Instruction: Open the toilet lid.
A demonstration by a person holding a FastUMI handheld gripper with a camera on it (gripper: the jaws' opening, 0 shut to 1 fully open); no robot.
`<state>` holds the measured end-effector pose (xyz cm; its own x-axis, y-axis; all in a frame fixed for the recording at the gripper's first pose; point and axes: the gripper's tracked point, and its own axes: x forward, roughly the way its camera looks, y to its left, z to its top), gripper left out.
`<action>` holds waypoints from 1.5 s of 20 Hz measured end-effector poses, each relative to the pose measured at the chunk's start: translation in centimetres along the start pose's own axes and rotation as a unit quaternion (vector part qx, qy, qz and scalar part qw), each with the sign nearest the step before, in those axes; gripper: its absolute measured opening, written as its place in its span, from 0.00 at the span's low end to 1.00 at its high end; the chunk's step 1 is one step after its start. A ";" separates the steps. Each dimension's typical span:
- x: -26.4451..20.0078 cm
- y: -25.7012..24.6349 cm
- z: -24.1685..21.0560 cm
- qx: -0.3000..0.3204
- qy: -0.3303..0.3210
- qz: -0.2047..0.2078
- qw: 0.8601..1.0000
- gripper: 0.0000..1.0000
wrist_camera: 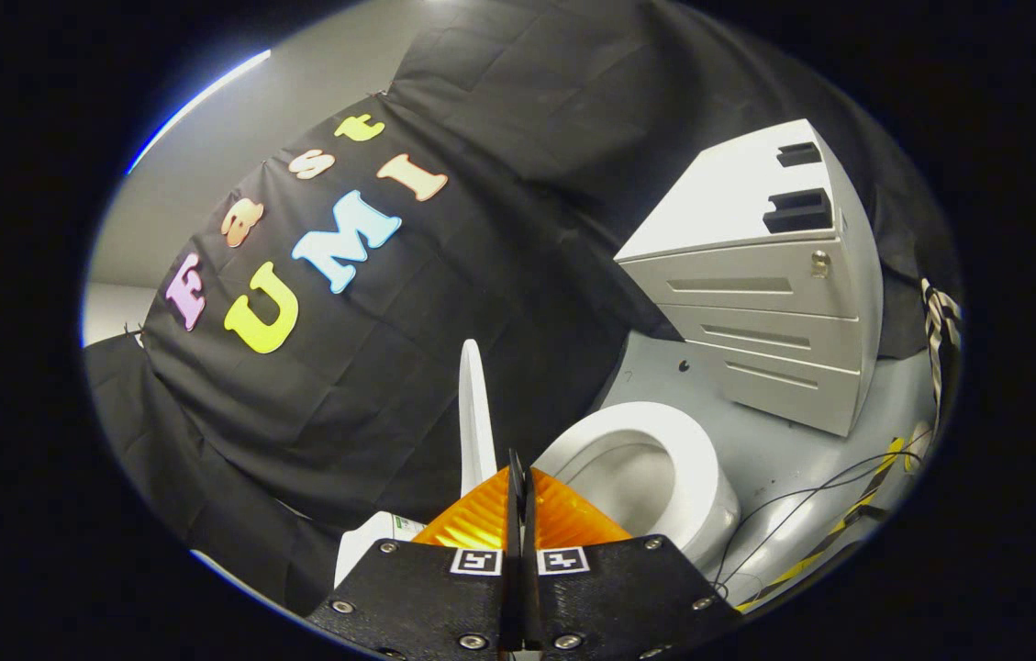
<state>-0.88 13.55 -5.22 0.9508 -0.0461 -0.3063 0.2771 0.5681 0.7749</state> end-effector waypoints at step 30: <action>-4.5 19.0 -4.6 -0.247 -0.032 0.100 0.963 0.00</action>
<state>-0.54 28.37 8.31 0.9892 0.0632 -0.1320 0.0035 0.8917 0.4526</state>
